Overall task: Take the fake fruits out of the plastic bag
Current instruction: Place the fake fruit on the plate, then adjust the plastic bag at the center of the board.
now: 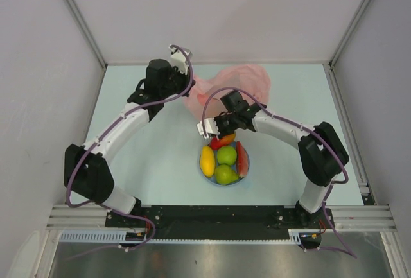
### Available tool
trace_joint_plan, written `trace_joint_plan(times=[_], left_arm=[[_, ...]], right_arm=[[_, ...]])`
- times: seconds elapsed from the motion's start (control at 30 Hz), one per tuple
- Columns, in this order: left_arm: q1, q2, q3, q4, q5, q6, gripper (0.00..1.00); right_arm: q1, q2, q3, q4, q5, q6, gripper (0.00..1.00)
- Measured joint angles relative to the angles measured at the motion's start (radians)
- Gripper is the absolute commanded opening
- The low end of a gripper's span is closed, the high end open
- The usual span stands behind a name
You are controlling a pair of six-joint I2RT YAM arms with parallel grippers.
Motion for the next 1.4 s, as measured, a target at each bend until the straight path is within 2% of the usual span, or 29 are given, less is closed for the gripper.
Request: trace_joint_plan(times=[0.3, 0.4, 0.43, 0.5, 0.7, 0.73, 0.8, 0.83, 0.87, 0.9, 0.97, 1.17, 1.3, 1.4], left_arm=[[0.0, -0.032, -0.013, 0.003, -0.005, 0.008, 0.0], [0.0, -0.037, -0.013, 0.009, -0.001, 0.006, 0.0], [0.0, -0.039, -0.013, 0.009, 0.0, 0.006, 0.0], [0.0, -0.049, -0.016, 0.006, 0.002, 0.002, 0.0], [0.0, -0.132, -0.077, 0.011, 0.027, -0.025, 0.0], [0.0, -0.142, -0.082, 0.008, 0.031, -0.036, 0.0], [0.0, -0.156, -0.091, 0.012, 0.042, -0.056, 0.0], [0.0, -0.164, -0.101, 0.021, 0.047, -0.063, 0.0], [-0.002, -0.174, -0.113, 0.027, 0.049, -0.067, 0.01], [-0.003, -0.183, -0.126, 0.028, 0.051, -0.072, 0.0], [-0.004, -0.195, -0.142, 0.027, 0.053, -0.082, 0.0], [-0.005, -0.189, -0.146, 0.024, 0.054, -0.073, 0.0], [-0.005, -0.129, -0.1, 0.012, 0.052, -0.027, 0.0], [-0.005, -0.08, -0.055, -0.006, 0.046, 0.014, 0.0]], right_arm=[[0.045, -0.053, 0.0, 0.088, 0.044, 0.134, 0.0], [0.049, -0.1, -0.006, 0.147, 0.077, 0.261, 0.77], [0.049, -0.117, -0.009, 0.174, 0.098, 0.314, 0.84], [0.048, -0.169, -0.011, 0.249, 0.154, 0.428, 0.9], [0.034, -0.284, 0.052, 0.348, 0.297, 0.607, 0.77], [0.03, -0.284, 0.082, 0.347, 0.333, 0.636, 0.71], [0.008, -0.258, 0.161, 0.318, 0.36, 0.708, 0.65], [-0.013, -0.23, 0.215, 0.295, 0.359, 0.751, 0.52], [-0.032, -0.204, 0.258, 0.286, 0.359, 0.787, 0.44], [-0.063, -0.169, 0.306, 0.282, 0.354, 0.843, 0.3], [-0.127, -0.098, 0.36, 0.286, 0.351, 0.933, 0.18], [-0.227, 0.093, 0.364, 0.217, 0.369, 1.06, 0.15], [-0.241, 0.193, 0.362, 0.158, 0.363, 1.105, 0.0], [-0.253, 0.297, 0.413, 0.142, 0.401, 1.154, 0.0]])
